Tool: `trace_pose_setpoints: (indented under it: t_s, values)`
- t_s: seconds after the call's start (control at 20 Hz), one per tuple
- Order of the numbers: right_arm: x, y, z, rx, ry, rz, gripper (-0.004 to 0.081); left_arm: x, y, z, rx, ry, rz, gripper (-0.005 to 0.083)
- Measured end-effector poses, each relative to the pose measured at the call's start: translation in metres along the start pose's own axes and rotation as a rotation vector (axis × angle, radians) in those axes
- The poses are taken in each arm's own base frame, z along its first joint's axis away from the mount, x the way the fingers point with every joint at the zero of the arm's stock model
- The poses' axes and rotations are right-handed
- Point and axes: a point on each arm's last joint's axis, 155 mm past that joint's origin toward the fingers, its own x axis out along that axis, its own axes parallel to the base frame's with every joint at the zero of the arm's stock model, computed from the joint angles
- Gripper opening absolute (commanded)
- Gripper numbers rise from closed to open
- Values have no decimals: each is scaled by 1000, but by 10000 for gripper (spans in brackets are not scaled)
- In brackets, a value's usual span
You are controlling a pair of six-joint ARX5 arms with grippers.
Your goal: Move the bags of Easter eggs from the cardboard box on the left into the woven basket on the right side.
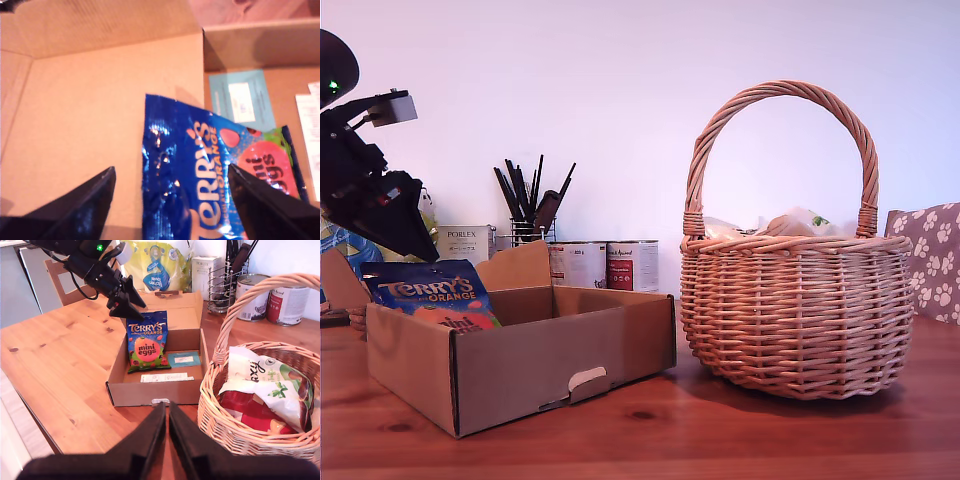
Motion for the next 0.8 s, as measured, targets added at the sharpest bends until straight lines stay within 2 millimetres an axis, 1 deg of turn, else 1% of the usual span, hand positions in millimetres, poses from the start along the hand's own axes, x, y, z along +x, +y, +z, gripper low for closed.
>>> trace_pose_setpoints:
  t_s: [0.2,0.35,0.6,0.8]
  values:
    - [0,0,0,-7,0,0,-13,-1,-15,-17,-43,64,-60,601]
    - [0,0,0,-7,0,0,-13,-3,-28,-21,-73,78,-121,601]
    - [0,0,0,-7,0,0,-13,-7,-59,-2,-154,0,-280,601]
    - [0,0,0,-7,0,0,-13,-5,-92,0,-161,35,-366,601]
